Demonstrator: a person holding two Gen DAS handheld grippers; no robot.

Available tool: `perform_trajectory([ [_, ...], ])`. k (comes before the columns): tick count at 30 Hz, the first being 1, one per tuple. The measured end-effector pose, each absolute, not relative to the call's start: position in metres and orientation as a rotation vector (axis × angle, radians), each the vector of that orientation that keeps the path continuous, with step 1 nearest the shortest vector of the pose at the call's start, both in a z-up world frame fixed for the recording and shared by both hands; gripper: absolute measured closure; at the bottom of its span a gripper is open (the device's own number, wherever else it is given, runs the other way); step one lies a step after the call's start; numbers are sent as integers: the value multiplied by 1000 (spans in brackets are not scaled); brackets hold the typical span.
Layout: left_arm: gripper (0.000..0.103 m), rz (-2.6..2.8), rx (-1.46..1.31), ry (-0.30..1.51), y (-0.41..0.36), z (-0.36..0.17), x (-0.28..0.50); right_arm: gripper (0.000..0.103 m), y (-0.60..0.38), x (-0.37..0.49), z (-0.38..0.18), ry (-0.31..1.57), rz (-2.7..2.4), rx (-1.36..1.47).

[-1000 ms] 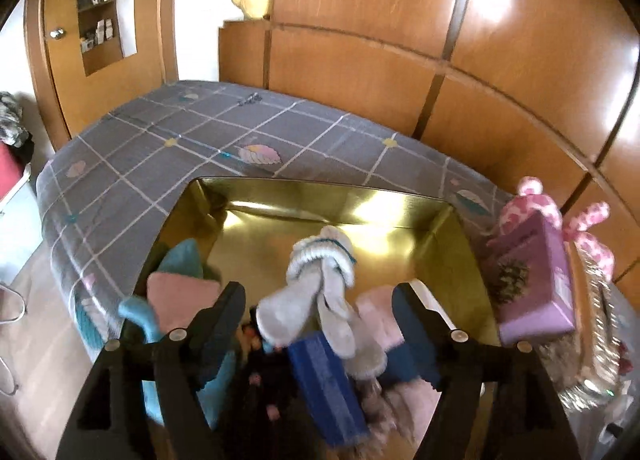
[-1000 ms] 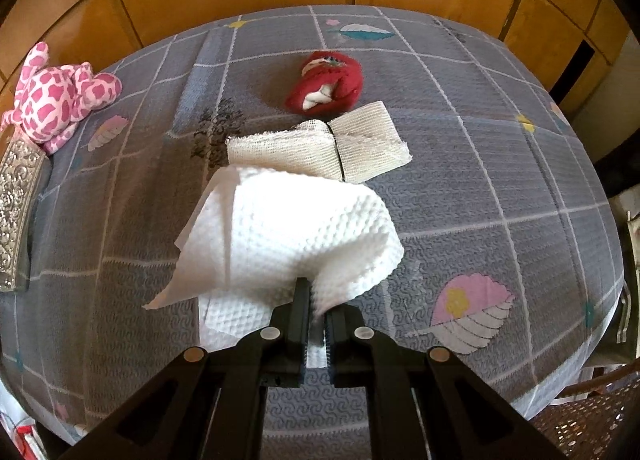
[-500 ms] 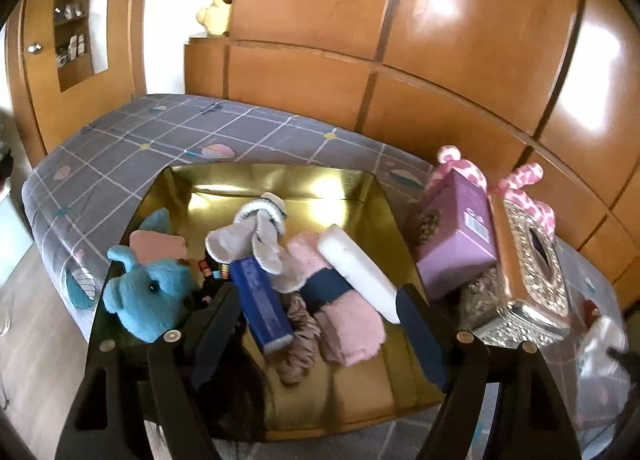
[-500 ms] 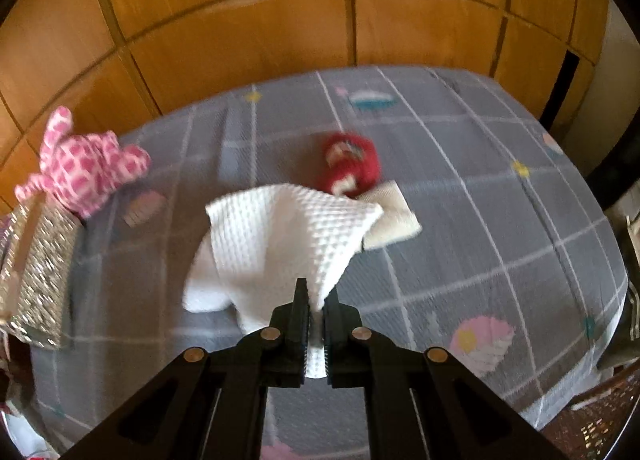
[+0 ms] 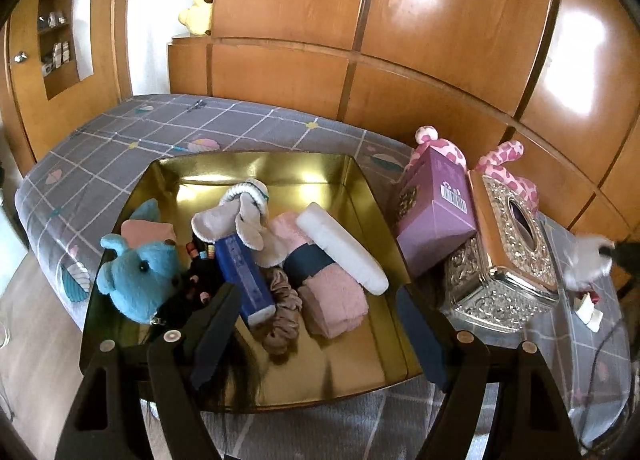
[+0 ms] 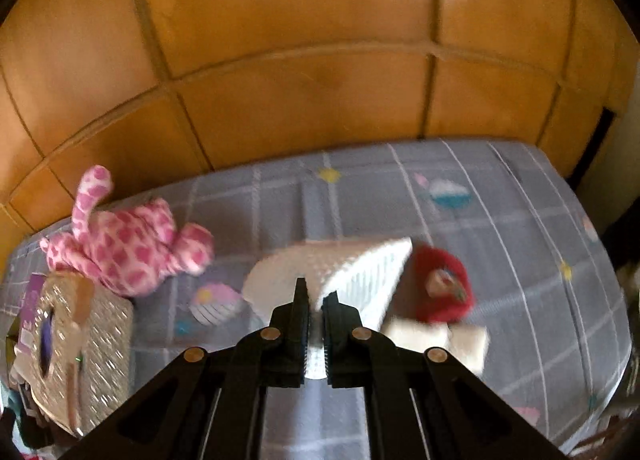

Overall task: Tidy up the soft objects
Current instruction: 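Carry the white towel over the gold tray with the right tool, then lower the white towel into the tray and open the right tool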

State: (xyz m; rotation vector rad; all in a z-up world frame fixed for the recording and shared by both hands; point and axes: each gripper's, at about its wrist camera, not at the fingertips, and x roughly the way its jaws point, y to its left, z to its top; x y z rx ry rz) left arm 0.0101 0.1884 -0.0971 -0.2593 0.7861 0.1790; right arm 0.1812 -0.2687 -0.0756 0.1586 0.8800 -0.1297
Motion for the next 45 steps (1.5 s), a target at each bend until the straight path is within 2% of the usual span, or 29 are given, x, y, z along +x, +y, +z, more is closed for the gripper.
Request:
perform_trajectory([
  [17, 23, 178, -286, 794, 196, -100, -3, 99, -92, 237, 11, 703, 135, -8],
  [24, 23, 184, -287, 795, 201, -99, -10, 99, 6, 230, 23, 674, 354, -59],
  [36, 23, 251, -302, 787, 225, -99, -29, 99, 153, 154, -33, 776, 859, -197],
  [42, 23, 298, -340, 776, 243, -99, -36, 99, 188, 144, -98, 925, 864, -283],
  [44, 23, 305, -341, 776, 245, -99, -37, 93, 187, 148, -110, 956, 845, -274],
  [45, 23, 307, -341, 777, 246, -100, -36, 86, 188, 150, -114, 967, 842, -262],
])
